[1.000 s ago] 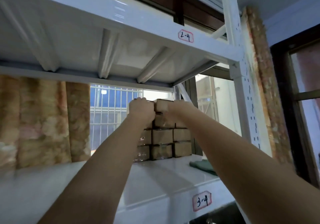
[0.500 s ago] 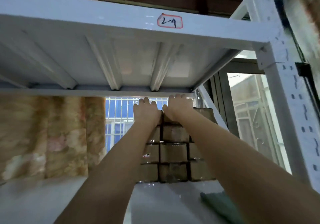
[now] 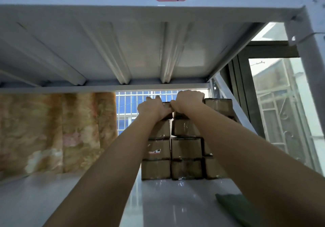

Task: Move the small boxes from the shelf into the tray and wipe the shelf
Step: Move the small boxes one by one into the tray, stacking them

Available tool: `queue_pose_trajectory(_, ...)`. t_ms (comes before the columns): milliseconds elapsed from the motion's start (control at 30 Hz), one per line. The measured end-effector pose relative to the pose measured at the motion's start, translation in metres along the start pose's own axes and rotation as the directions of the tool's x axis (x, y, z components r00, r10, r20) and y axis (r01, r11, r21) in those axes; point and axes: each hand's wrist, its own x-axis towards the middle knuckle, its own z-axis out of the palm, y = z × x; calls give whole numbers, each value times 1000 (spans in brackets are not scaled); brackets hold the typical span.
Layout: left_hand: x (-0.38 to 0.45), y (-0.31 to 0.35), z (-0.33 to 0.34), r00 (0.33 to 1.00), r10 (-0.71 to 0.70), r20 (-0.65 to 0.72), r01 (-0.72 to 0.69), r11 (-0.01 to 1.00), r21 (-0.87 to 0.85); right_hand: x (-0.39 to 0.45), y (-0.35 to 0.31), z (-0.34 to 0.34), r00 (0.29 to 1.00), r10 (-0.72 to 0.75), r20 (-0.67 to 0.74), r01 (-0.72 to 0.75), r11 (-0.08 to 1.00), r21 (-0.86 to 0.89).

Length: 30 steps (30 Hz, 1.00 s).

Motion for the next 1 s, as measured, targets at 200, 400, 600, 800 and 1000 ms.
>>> queue_pose_trajectory(200, 1, 2, 2, 997, -11, -70, 2, 992, -128, -1, -3, -5, 999, 15, 36, -16, 1000, 12)
queue_pose_trajectory(400, 2, -1, 2, 981, 12, -195, -39, 990, -136, -3, 0, -6, 999, 0, 44, -2, 999, 44)
queue_pose_trajectory(600, 3, -16, -6, 955, 17, -297, -70, 983, -168, -5, 1, -8, 998, -9, 55, 7, 999, 37)
queue_pose_trajectory(800, -5, -22, -8, 933, 2, -361, -90, 969, -228, -4, 0, -7, 994, -24, 109, 24, 1000, 4)
queue_pose_trajectory(1000, -8, -27, -9, 937, -11, -350, -84, 964, -253, -7, 0, 0, 997, 44, 60, -53, 988, 148)
